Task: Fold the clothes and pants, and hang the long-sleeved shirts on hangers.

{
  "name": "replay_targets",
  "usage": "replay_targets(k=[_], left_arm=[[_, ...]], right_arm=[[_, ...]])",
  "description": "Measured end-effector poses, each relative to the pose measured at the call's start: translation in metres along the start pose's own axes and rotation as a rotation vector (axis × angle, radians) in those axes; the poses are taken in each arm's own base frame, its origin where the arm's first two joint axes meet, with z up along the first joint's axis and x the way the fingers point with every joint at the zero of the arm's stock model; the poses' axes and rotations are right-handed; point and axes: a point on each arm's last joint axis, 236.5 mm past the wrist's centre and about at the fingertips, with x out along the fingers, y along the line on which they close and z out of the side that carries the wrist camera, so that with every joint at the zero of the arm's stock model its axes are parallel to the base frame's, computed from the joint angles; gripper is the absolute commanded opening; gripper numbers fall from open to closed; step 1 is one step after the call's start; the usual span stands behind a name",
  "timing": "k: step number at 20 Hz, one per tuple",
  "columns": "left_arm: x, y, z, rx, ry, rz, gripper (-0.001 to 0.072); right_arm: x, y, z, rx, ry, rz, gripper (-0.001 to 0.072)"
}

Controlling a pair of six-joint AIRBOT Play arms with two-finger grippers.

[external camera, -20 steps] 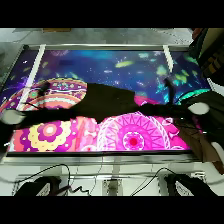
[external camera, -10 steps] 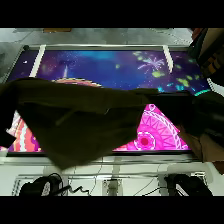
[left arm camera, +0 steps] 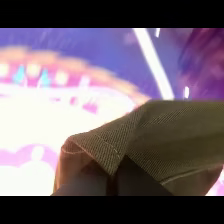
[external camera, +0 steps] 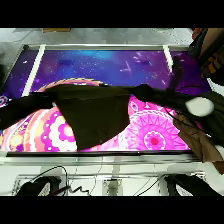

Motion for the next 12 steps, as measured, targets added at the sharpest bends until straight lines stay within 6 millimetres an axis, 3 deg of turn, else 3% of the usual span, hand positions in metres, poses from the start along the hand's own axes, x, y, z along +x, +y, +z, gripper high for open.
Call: replay_targets(k=[2, 4, 8, 12], left_arm=[[0.042, 0.014, -0.025, -0.05, 0.098, 0.002, 0.0018], [0.066, 0.021, -0.042, -0.091, 0.155, -0.001, 0.0017], [0.079, 0.017, -0.066, -0.133, 0.248, -0.035, 0.0017], [0.078, 0.009, -0.118, -0.195, 0.445, -0.072, 0.0017]], right_arm=[[0.033, -0.036, 0.003, 0.046, -0.019, -0.066, 0.0039], [0.054, -0.062, 0.003, 0.07, -0.031, -0.113, 0.0039], [0.066, -0.091, -0.006, 0.045, 0.008, -0.179, 0.0038], [0.058, -0.127, -0.049, 0.0, 0.216, -0.275, 0.0038]])
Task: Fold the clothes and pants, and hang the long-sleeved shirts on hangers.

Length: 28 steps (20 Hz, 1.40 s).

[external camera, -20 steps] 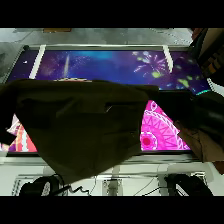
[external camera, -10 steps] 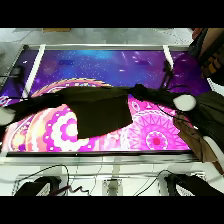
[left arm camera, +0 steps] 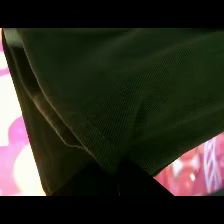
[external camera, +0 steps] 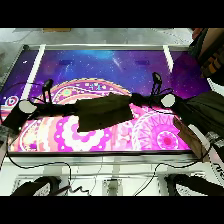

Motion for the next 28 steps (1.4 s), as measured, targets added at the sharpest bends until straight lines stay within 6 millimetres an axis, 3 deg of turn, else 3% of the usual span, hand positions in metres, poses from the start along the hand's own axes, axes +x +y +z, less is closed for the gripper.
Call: replay_targets(k=[3, 4, 5, 6, 10, 14, 17, 23, 28], left_arm=[[0.022, 0.017, -0.035, -0.062, 0.116, 0.014, 0.0023], [0.029, 0.021, -0.043, -0.08, 0.144, 0.018, 0.0154], [0.036, 0.026, -0.051, -0.096, 0.17, 0.022, 0.0534], [0.041, 0.03, -0.056, -0.113, 0.189, 0.025, 0.07], [0.051, 0.024, -0.059, -0.186, 0.203, -0.024, 0.0709], [0.048, 0.022, -0.042, -0.204, 0.167, -0.045, 0.0709], [0.045, 0.023, -0.032, -0.207, 0.145, -0.049, 0.0708], [0.043, 0.023, -0.028, -0.209, 0.138, -0.051, 0.0708], [0.044, 0.024, -0.026, -0.209, 0.129, -0.048, 0.0708]], right_arm=[[0.007, -0.021, -0.031, -0.014, 0.14, -0.056, 0.004], [0.01, -0.027, -0.038, -0.012, 0.172, -0.068, 0.0152], [0.012, -0.032, -0.043, -0.018, 0.196, -0.084, 0.0577], [0.013, -0.039, -0.046, -0.027, 0.212, -0.102, 0.0702], [0.013, -0.048, -0.041, -0.051, 0.217, -0.124, 0.0684], [0.003, -0.069, 0.004, -0.016, 0.136, -0.146, 0.0684], [0.005, -0.087, 0.018, 0.051, 0.197, -0.101, 0.0684], [0.054, -0.083, -0.009, 0.111, 0.397, 0.108, 0.0684], [0.092, -0.06, -0.034, 0.12, 0.462, 0.211, 0.0681]])
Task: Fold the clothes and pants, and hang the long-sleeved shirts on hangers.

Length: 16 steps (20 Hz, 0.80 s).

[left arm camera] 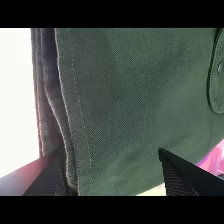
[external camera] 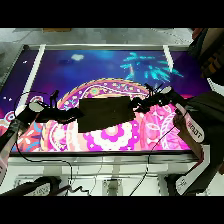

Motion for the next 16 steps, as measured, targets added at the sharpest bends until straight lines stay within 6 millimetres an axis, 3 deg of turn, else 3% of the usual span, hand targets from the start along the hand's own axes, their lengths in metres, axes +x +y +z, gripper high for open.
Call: replay_targets(k=[2, 4, 5, 6, 7, 8, 9, 11, 13, 16], left_arm=[[0.0, 0.0, 0.0, 0.0, -0.001, 0.001, 0.0708], [0.0, 0.0, 0.001, 0.001, -0.003, 0.002, 0.0708], [0.0, 0.0, 0.001, 0.001, -0.004, 0.002, 0.0703], [0.0, 0.001, 0.001, 0.001, -0.005, 0.003, 0.067], [0.0, 0.001, 0.002, 0.002, -0.007, 0.004, 0.0474], [0.0, 0.003, 0.002, 0.007, -0.008, 0.012, 0.0153], [0.0, 0.004, 0.003, 0.012, -0.012, 0.018, 0.0019], [-0.004, 0.008, 0.008, 0.054, -0.024, 0.029, 0.0017], [-0.015, 0.008, 0.022, 0.124, -0.059, 0.05, 0.0016], [-0.055, 0.01, 0.059, 0.314, -0.147, 0.171, 0.0018]], right_arm=[[0.015, 0.008, -0.003, -0.014, 0.009, 0.013, 0.0603], [0.029, 0.014, -0.004, -0.034, 0.006, 0.009, 0.0431], [0.035, 0.017, -0.004, -0.047, 0.003, 0.003, 0.0281], [0.041, 0.019, -0.006, -0.062, 0.004, -0.006, 0.0036], [0.047, 0.022, -0.008, -0.08, 0.007, -0.009, 0.0039], [0.049, 0.028, -0.008, -0.104, 0.006, -0.002, 0.0039], [0.051, 0.035, -0.007, -0.127, 0.001, 0.008, 0.0039], [0.044, 0.055, 0.0, -0.173, -0.012, 0.041, 0.0039], [0.023, 0.08, 0.014, -0.225, -0.047, 0.077, 0.0039], [-0.043, 0.117, 0.047, -0.248, -0.172, 0.122, 0.0039]])
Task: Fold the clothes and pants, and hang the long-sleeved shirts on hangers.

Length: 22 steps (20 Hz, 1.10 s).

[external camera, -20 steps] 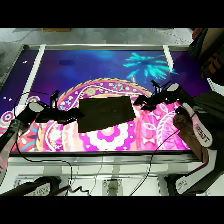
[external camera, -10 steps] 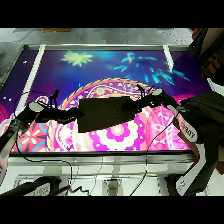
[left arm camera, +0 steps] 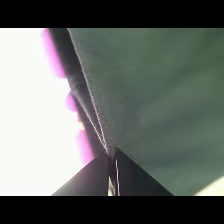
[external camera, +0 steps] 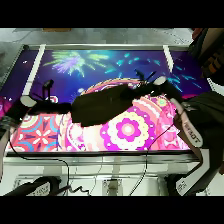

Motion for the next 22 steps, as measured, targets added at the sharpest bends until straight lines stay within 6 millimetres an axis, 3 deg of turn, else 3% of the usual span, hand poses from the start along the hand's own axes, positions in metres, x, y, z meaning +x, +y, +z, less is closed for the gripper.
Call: replay_targets(k=[2, 4, 5, 6, 7, 9, 12, 15, 18, 22], left_arm=[[-0.032, 0.007, 0.031, 0.121, -0.077, 0.088, 0.0019], [-0.067, -0.045, 0.069, 0.048, -0.234, -0.08, 0.0018], [-0.084, -0.04, 0.078, 0.102, -0.275, -0.026, 0.0036], [-0.096, -0.002, 0.072, 0.222, -0.242, 0.165, 0.0229], [-0.111, 0.018, 0.075, 0.288, -0.241, 0.28, 0.065], [-0.135, 0.021, 0.08, 0.357, -0.268, 0.359, 0.0687], [-0.157, 0.035, 0.083, 0.411, -0.274, 0.465, 0.0687], [-0.165, 0.04, 0.082, 0.432, -0.269, 0.505, 0.0687], [-0.168, 0.041, 0.082, 0.438, -0.269, 0.515, 0.0687], [-0.169, 0.044, 0.082, 0.444, -0.265, 0.527, 0.0687]], right_arm=[[-0.058, 0.024, 0.033, 0.007, -0.106, 0.021, 0.0039], [-0.129, 0.026, 0.061, 0.03, -0.241, -0.031, 0.0039], [-0.17, 0.016, 0.076, 0.035, -0.34, -0.109, 0.0039], [-0.214, 0.006, 0.086, 0.061, -0.433, -0.173, 0.0038], [-0.252, -0.002, 0.086, 0.076, -0.493, -0.237, 0.0038], [-0.311, 0.007, 0.07, 0.1, -0.557, -0.285, 0.0038], [-0.399, -0.008, 0.046, 0.175, -0.703, -0.434, 0.0038], [-0.451, -0.022, 0.005, 0.323, -0.76, -0.532, 0.0038], [-0.496, -0.055, -0.055, 0.536, -0.766, -0.692, 0.0038], [-0.548, -0.089, -0.159, 0.856, -0.711, -0.955, 0.0039]])
